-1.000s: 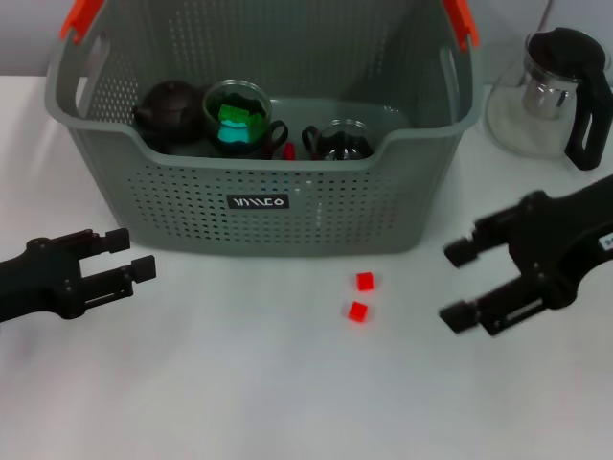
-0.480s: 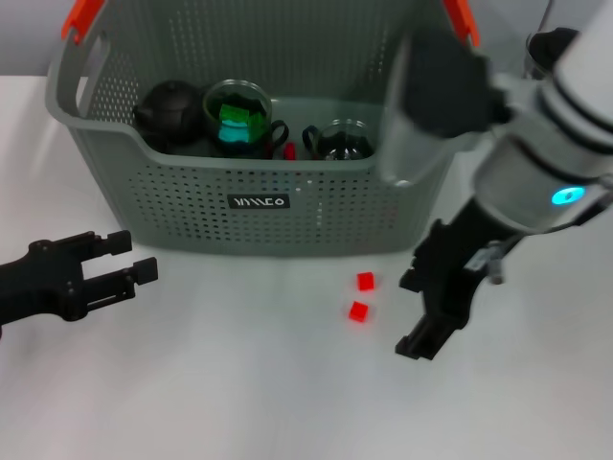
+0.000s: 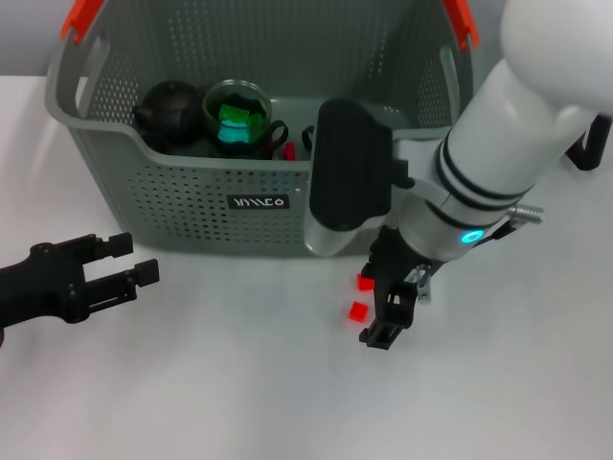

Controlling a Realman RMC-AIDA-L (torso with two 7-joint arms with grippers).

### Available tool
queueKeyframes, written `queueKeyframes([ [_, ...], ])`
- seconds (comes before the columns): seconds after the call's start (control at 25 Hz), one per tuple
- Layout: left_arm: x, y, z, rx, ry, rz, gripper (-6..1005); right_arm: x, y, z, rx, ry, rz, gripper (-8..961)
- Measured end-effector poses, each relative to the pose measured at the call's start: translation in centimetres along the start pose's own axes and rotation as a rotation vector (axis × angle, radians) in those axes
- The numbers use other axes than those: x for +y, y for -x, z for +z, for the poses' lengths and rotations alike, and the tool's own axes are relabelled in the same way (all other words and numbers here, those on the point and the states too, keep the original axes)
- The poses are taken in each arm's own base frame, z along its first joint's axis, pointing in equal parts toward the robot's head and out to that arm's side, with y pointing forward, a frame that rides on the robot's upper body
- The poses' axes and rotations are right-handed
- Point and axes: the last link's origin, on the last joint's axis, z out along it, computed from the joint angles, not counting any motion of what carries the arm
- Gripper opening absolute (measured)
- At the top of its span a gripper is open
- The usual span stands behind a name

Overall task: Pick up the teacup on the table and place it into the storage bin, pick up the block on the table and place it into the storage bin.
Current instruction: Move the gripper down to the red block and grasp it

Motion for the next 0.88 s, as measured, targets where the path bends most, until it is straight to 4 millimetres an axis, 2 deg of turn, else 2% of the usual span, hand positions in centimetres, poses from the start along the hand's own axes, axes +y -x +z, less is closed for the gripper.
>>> queueKeyframes([
  [0.36, -0.1, 0.2, 0.2, 0.001, -0.006, -0.008, 658, -0.8, -0.6, 2.2, 0.02, -0.036, 0.054, 848],
  [0.88, -0.2, 0.3, 0.2, -0.002, -0.016, -0.01, 658, -1.4, -0.4, 3.3, -0.001, -0.068, 0.073, 847],
])
